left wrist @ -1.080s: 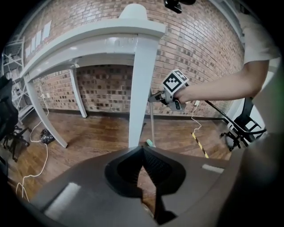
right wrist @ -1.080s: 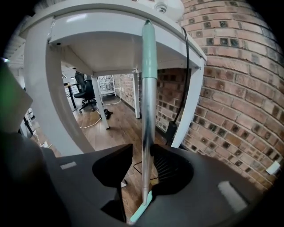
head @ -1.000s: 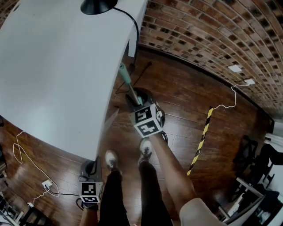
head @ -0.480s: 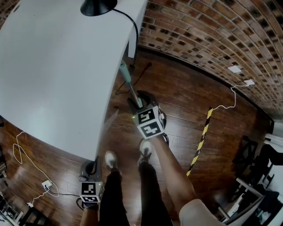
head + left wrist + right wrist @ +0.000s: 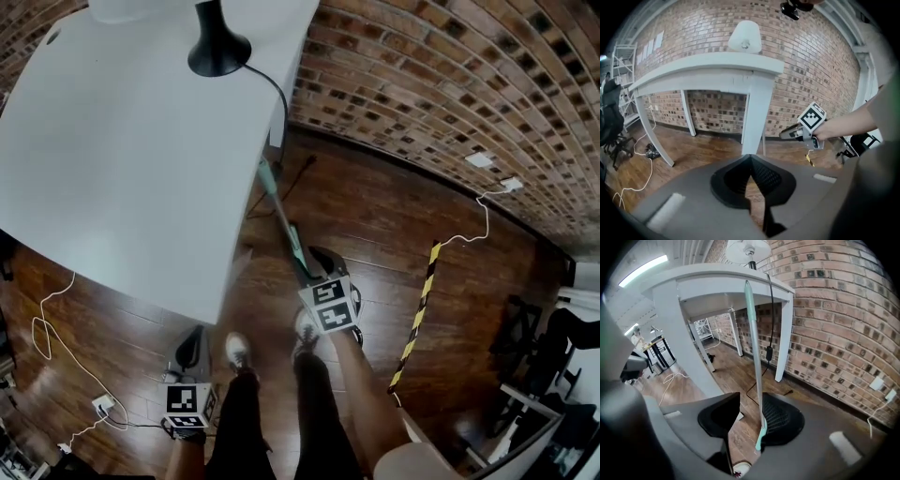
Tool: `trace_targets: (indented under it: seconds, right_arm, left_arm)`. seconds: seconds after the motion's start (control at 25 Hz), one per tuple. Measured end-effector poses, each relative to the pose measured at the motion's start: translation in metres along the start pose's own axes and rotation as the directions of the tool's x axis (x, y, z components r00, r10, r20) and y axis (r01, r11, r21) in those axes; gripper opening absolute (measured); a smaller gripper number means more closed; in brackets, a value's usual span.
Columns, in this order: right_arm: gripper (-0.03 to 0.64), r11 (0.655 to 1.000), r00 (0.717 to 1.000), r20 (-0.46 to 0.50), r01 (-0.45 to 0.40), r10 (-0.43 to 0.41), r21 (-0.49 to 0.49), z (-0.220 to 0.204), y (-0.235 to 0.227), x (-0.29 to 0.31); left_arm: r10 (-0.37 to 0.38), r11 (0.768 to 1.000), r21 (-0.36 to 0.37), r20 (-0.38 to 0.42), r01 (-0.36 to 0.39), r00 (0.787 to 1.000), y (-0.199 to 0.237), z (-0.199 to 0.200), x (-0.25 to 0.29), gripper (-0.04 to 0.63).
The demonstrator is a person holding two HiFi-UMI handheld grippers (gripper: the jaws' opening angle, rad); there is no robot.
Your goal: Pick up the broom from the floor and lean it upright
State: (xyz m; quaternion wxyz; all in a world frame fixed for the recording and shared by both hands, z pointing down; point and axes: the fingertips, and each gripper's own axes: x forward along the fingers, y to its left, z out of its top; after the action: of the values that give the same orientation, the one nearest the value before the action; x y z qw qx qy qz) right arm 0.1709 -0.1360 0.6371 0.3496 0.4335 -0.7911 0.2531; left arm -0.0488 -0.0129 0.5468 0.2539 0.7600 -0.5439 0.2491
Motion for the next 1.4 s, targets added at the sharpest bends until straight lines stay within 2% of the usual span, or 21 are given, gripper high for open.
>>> trace_targets:
  seconds: [0.08, 0.16, 0.28, 0.48, 0.64, 0.76, 0.88, 1.0, 1.16, 1.28, 1.36, 1.4]
  right_arm:
    - [0.138, 0.999, 0.999, 0.012, 0.036, -0.036, -0.007, 0.007, -0.002, -0.024]
    - [0.083, 0.993, 0.993, 0.027, 0.116, -0.116, -0.005, 0.015, -0.008, -0.055]
    - [0.014, 0.974, 0.972, 0.065, 0.226, -0.227, 0.022, 0.032, -0.014, -0.109]
    - [0.014, 0.95, 0.938, 0.153, 0.301, -0.311, 0.085, 0.057, 0.006, -0.202]
    - [0.012, 0.963, 0.927, 0.263, 0.244, -0.267, 0.115, 0.09, 0.038, -0.267]
    - [0.012, 0.968, 0.912, 0.327, 0.215, -0.247, 0.131, 0.109, 0.052, -0.316]
    - [0.012, 0.963, 0.871, 0.417, 0.201, -0.261, 0.182, 0.135, 0.059, -0.364]
    - [0.012, 0.965, 0.825, 0.508, 0.165, -0.248, 0.203, 0.169, 0.067, -0.407]
    - [0.012, 0.984, 0.755, 0.634, 0.08, -0.166, 0.162, 0.211, 0.077, -0.455]
    - [0.012, 0.993, 0.732, 0.671, 0.085, -0.118, 0.082, 0.227, 0.079, -0.478]
    - [0.014, 0.995, 0.714, 0.694, 0.083, -0.093, 0.049, 0.234, 0.079, -0.49]
    - [0.014, 0.996, 0.696, 0.713, 0.071, -0.085, 0.049, 0.237, 0.078, -0.496]
  left_arm:
    - [0.011, 1.0, -0.001, 0.037, -0.011, 0.999, 0.005, 0.023, -0.012, -0.002]
    - [0.005, 1.0, -0.008, 0.09, -0.004, 0.996, 0.007, 0.045, -0.028, -0.002]
    - [-0.03, 0.999, 0.029, 0.156, 0.026, 0.987, 0.004, 0.079, -0.053, -0.002]
    - [-0.153, 0.987, 0.077, 0.246, 0.138, 0.957, -0.008, 0.137, -0.105, -0.002]
    - [-0.287, 0.953, 0.189, 0.309, 0.237, 0.907, -0.027, 0.195, -0.144, -0.002]
    - [-0.318, 0.941, 0.242, 0.381, 0.238, 0.869, -0.036, 0.233, -0.178, -0.002]
    - [-0.319, 0.941, 0.25, 0.436, 0.228, 0.842, -0.036, 0.262, -0.213, -0.002]
    - [-0.316, 0.941, 0.261, 0.445, 0.216, 0.838, -0.036, 0.276, -0.237, -0.002]
    - [-0.289, 0.949, 0.25, 0.45, 0.191, 0.845, -0.037, 0.287, -0.256, -0.002]
    - [-0.253, 0.959, 0.236, 0.472, 0.155, 0.845, -0.039, 0.301, -0.268, -0.002]
    - [-0.232, 0.967, 0.213, 0.5, 0.141, 0.834, -0.041, 0.312, -0.277, -0.002]
    - [-0.231, 0.968, 0.205, 0.516, 0.142, 0.825, -0.044, 0.319, -0.282, -0.002]
